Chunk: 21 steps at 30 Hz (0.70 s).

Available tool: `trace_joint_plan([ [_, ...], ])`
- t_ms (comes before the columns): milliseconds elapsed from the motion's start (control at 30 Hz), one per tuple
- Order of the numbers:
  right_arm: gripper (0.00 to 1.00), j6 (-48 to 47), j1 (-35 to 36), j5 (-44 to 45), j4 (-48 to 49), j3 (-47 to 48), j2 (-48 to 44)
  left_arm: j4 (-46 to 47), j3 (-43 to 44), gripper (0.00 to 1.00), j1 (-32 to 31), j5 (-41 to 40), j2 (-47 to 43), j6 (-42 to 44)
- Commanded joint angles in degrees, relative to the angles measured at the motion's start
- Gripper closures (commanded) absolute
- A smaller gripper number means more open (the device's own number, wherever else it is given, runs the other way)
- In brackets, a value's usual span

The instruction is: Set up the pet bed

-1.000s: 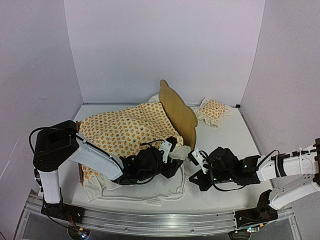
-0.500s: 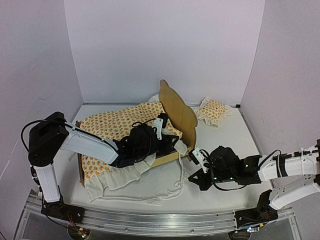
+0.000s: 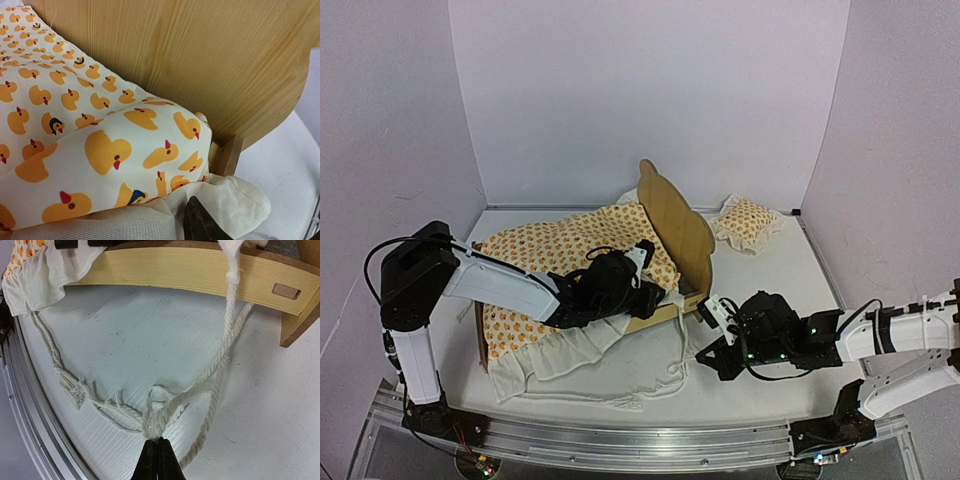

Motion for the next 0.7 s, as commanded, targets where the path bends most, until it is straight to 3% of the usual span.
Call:
trace_joint_plan([
  [0,1.0,0.56,-0.1,0.9,2.02,2.4,-1.24,-15.62,6.46,0.52,-0.92,-2.44,-2.41,1.12],
  [100,1.0,0.3,-0.07,0.83,1.97,2.74,-1.19,-22.75,9.0,0.47,-2.19,-2.76,-3.35,5.36],
  [333,1.0,0.35,-0.08,0.11,1.45,3.14,-1.13,-21.95,4.59,0.36,-2.75,1.88,-15.55,3.56],
  [533,1.0,0.02,-0.09,-0.09,1.43,2.96,-1.95,-7.68,-6.16,0.36,-3.29,11.62,-23.45,-0.55],
  [667,1.0,0.01,-0.05,0.02,1.43,2.87,-2.35,4.6,-12.79,0.49,-5.91,12.26,-22.1,-4.32],
])
